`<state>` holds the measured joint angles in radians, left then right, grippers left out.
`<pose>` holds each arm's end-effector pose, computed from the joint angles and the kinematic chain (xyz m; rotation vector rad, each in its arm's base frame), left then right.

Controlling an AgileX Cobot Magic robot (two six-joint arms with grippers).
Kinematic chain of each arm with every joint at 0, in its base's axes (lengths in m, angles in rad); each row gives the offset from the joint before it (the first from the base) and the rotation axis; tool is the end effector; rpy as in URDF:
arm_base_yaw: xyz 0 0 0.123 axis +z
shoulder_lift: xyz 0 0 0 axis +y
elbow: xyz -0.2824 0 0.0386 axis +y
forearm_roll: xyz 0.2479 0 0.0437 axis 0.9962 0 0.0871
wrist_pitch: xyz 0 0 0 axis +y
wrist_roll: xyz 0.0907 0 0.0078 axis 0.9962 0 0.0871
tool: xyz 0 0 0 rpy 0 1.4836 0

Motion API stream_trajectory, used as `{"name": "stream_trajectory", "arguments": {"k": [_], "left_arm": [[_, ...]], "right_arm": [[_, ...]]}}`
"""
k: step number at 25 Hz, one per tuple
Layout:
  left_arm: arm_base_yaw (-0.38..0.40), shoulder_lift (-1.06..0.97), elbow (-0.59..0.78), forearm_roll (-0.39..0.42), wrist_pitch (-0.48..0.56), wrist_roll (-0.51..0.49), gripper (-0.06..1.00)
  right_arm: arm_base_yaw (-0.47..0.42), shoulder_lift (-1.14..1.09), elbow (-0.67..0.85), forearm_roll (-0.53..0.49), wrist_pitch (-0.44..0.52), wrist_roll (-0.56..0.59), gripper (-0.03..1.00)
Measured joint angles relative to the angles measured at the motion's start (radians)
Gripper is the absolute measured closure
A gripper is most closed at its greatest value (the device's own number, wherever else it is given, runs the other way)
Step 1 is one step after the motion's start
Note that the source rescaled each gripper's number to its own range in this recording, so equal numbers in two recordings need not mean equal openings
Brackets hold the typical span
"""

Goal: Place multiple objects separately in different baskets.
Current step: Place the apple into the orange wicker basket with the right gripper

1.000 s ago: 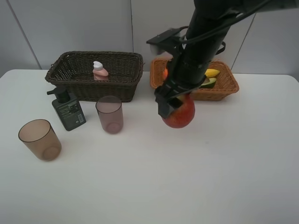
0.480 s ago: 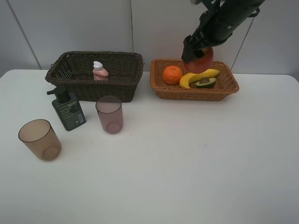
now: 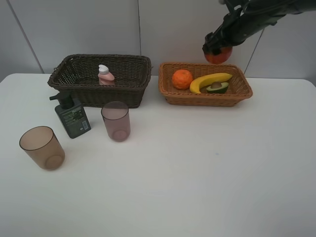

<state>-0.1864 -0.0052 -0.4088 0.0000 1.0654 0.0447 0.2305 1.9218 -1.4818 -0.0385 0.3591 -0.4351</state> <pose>0.0036 -0.0007 0.2511 0.2463 2.1219 -0.0833 0.4336 0.1005 0.2493 -0.7791 2.1495 -0.1411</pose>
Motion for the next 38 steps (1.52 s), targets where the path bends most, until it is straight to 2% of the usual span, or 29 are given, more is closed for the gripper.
{"name": "stream_trajectory", "arguments": {"k": [9,24,25,27,28,31,38], "left_arm": [[0.000,0.000,0.000,0.000,0.000,0.000,-0.06],[0.000,0.000,0.000,0.000,0.000,0.000,-0.06],[0.000,0.000,0.000,0.000,0.000,0.000,-0.06],[0.000,0.000,0.000,0.000,0.000,0.000,-0.06],[0.000,0.000,0.000,0.000,0.000,0.000,-0.06],[0.000,0.000,0.000,0.000,0.000,0.000,-0.06],[0.000,0.000,0.000,0.000,0.000,0.000,-0.06]], "right_arm": [[-0.033,0.069,0.000,-0.001,-0.082,0.000,0.28],[-0.033,0.070,0.000,0.009,-0.115,0.000,0.28],[-0.033,0.070,0.000,0.011,-0.123,0.000,0.24],[-0.033,0.070,0.000,0.026,-0.144,0.002,0.06],[-0.033,0.070,0.000,0.029,-0.148,0.003,0.02],[-0.033,0.070,0.000,0.038,-0.148,0.004,-0.03],[-0.033,0.070,0.000,0.052,-0.148,0.005,-0.03]]}}
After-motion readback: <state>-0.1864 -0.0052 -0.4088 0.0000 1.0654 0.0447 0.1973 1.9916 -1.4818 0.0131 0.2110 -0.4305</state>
